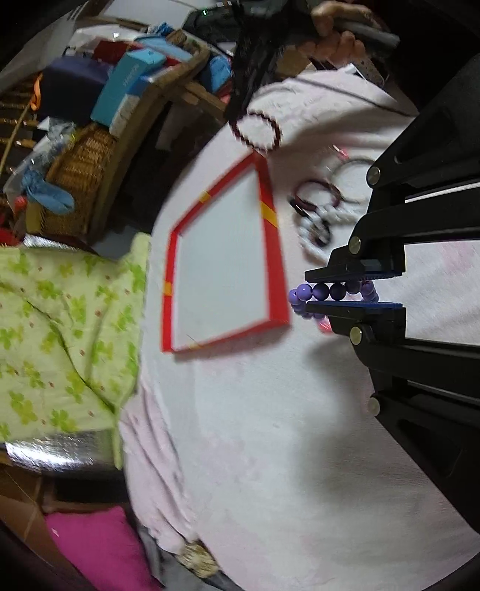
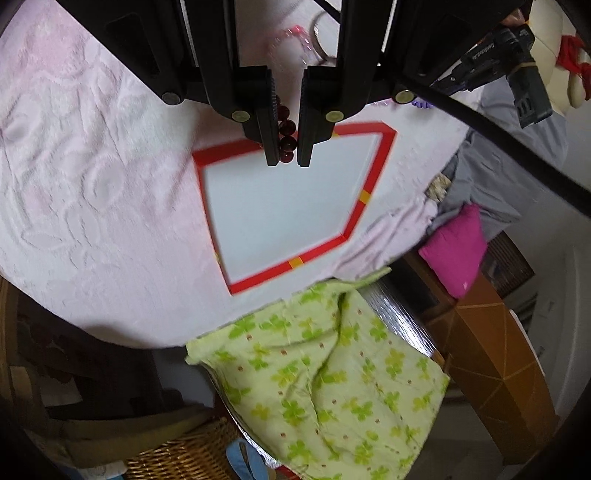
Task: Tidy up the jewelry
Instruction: 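Carry the purple bracelet into the red box with the left gripper while the right drops the red bracelet in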
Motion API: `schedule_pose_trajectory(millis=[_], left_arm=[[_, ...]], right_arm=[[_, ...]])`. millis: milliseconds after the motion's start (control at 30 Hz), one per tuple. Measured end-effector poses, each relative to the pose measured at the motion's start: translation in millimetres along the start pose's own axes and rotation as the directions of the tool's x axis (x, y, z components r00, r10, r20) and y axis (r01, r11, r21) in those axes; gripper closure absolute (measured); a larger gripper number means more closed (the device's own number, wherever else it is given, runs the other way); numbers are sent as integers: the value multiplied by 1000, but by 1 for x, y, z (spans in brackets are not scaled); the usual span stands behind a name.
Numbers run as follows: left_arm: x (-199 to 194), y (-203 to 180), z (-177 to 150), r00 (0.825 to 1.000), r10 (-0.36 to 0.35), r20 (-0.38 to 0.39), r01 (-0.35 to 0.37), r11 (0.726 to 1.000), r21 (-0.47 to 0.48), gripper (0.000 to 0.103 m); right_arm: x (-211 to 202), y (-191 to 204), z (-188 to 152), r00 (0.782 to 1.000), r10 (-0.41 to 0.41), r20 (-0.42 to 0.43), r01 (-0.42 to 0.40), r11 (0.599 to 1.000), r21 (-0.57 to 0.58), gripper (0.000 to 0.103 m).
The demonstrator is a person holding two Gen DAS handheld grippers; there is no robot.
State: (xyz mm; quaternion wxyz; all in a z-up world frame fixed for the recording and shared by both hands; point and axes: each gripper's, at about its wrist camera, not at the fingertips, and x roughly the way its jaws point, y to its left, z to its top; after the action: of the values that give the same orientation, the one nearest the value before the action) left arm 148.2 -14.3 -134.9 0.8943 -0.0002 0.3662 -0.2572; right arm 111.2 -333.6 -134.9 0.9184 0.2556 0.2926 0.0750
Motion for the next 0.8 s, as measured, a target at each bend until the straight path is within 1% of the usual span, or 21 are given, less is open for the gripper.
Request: schedule_pose_trajectory(millis=[67, 133, 233, 300, 367, 433, 467, 533, 567, 600, 633, 667, 733, 800], left_arm=[[0, -7, 19, 999, -24, 27, 23, 1000, 17, 94], [5, -14, 39, 998, -31, 55, 29, 999, 36, 94], [30, -21, 64, 996, -50, 71, 48, 998, 40, 94], [52, -21, 71, 997, -51, 58, 50, 999, 22, 93], [76, -16, 71, 998, -45, 36, 45, 999, -2, 93], [96, -10, 65, 1000, -10, -10, 10, 1000, -21, 93], [105, -6, 62, 999, 15, -38, -16, 999, -28, 93], [115, 0, 57, 996, 51, -69, -53, 998, -25, 92], [116, 2, 55, 995, 61, -76, -63, 998, -24, 87], [116, 4, 54, 995, 69, -78, -71, 997, -24, 76], [114, 7, 52, 994, 78, -74, -81, 996, -27, 69], [110, 8, 53, 994, 85, -64, -87, 996, -30, 57], [101, 8, 52, 995, 90, -37, -91, 995, -27, 54], [91, 7, 51, 994, 105, -14, -105, 994, -9, 49]], right_arm=[[5, 4, 6, 1000, 16, 7, -16, 1000, 0, 92], [11, 7, 13, 999, 37, 13, -37, 999, 6, 92], [25, 14, 22, 998, 67, 12, -67, 997, 24, 92], [36, 18, 26, 997, 82, -2, -82, 996, 32, 92], [51, 22, 30, 995, 96, -24, -95, 994, 46, 92], [66, 25, 32, 994, 98, -53, -95, 994, 55, 92], [73, 26, 32, 994, 87, -65, -84, 995, 52, 92], [88, 25, 33, 994, 60, -91, -55, 997, 54, 91], [93, 23, 34, 994, 45, -98, -39, 997, 61, 91], [99, 19, 35, 995, 21, -100, -14, 997, 69, 91], [101, 15, 36, 994, -9, -105, 17, 997, 75, 90], [103, 12, 37, 994, -27, -107, 36, 996, 80, 89], [101, 3, 38, 993, -60, -105, 71, 992, 104, 82], [92, -3, 37, 994, -57, -93, 68, 990, 125, 81]])
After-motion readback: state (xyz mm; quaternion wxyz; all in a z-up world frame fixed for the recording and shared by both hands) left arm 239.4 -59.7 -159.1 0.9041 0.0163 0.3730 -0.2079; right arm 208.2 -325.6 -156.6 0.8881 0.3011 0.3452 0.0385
